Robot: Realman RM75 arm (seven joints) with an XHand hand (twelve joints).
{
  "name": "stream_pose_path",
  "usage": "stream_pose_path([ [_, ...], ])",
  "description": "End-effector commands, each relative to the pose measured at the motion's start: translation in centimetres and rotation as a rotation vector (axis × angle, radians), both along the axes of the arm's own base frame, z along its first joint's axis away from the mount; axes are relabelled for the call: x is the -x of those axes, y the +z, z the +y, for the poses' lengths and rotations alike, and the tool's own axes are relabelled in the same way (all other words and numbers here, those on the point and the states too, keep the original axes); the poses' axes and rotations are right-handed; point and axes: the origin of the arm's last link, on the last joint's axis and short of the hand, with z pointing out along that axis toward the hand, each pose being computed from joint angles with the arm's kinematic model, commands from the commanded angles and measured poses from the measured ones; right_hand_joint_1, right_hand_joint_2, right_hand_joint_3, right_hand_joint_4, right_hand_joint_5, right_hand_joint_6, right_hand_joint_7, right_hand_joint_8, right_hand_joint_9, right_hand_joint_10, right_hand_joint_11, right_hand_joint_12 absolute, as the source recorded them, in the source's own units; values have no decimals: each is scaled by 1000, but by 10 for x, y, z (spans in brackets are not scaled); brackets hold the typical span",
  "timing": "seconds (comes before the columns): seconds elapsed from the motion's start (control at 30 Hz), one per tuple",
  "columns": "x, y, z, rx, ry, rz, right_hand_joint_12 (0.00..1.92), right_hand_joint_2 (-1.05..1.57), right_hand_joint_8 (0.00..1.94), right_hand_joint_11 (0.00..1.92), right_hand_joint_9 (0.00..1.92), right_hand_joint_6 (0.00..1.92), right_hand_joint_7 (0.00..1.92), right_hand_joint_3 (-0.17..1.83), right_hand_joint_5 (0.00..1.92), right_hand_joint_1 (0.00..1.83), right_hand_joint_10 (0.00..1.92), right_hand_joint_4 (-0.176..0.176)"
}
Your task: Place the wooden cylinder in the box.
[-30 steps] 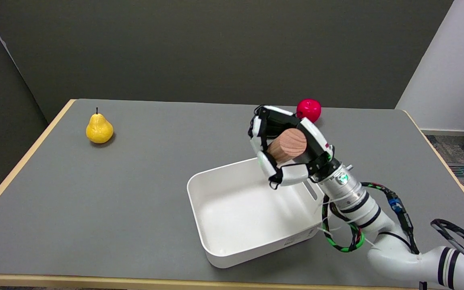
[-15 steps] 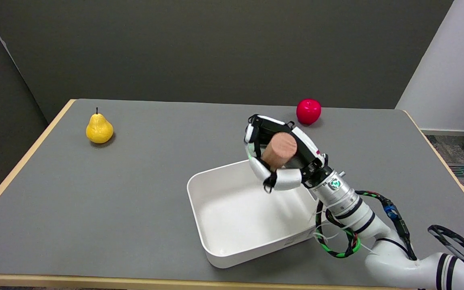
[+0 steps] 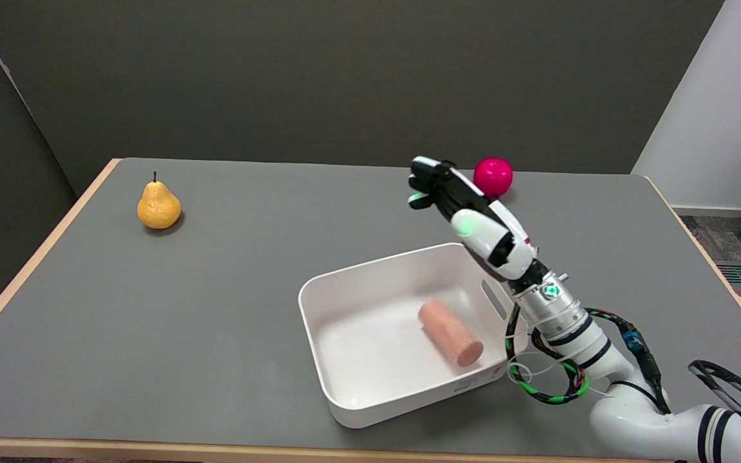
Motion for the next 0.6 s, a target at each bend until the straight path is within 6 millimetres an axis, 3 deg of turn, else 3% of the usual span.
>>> stream_pose_path([
  [0.03, -9, 28, 3, 62, 93, 21, 1222, 629, 233, 27, -1, 354, 68, 860, 107, 244, 554, -34],
  [0.3, -35, 49, 5, 136, 237, -15, 1020, 584, 126, -1, -1, 345, 28, 908, 58, 206, 299, -34],
  [0.43, -57, 71, 7, 224, 353, -46, 764, 689, 106, -1, -1, 284, -1, 743, 60, 209, 144, -28],
  [0.6, -79, 113, 12, 503, 462, -55, 196, 619, 15, -1, -1, 284, -1, 907, 48, 200, -1, -31],
])
